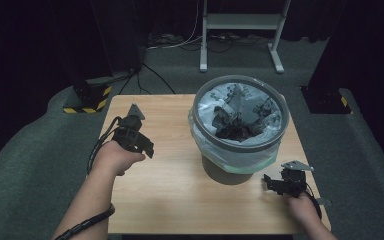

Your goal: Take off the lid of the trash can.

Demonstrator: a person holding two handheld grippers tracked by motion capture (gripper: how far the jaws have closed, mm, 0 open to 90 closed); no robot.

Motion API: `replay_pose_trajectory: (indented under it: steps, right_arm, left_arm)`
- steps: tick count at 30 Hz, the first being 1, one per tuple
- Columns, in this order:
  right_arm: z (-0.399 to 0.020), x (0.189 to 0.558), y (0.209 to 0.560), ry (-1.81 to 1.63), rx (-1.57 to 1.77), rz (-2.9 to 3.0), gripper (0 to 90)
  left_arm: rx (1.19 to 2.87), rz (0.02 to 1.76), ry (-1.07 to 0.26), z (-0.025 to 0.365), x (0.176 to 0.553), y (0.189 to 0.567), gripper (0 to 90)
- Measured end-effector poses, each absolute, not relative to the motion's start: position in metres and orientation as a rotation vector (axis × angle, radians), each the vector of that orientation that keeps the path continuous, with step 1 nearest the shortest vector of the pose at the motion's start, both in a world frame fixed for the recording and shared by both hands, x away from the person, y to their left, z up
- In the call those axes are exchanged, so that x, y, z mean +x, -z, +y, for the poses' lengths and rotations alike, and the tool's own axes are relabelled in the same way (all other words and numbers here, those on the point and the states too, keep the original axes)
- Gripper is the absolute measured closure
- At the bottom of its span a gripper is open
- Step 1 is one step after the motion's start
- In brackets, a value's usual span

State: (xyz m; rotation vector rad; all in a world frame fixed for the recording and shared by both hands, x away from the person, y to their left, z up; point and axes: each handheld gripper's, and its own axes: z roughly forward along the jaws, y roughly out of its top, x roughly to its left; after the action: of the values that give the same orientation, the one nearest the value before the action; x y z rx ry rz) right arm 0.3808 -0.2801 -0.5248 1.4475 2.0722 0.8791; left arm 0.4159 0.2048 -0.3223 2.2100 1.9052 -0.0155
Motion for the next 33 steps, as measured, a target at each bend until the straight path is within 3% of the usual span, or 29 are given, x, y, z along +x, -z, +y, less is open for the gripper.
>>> replay_pose_trajectory:
  steps: [33]
  right_arm:
    - [-0.28,0.382,0.525,-0.884,1.429,2.093,9.8]
  left_arm:
    - [2.193,1.871,0.03,0.132,0.433,0.219,48.5]
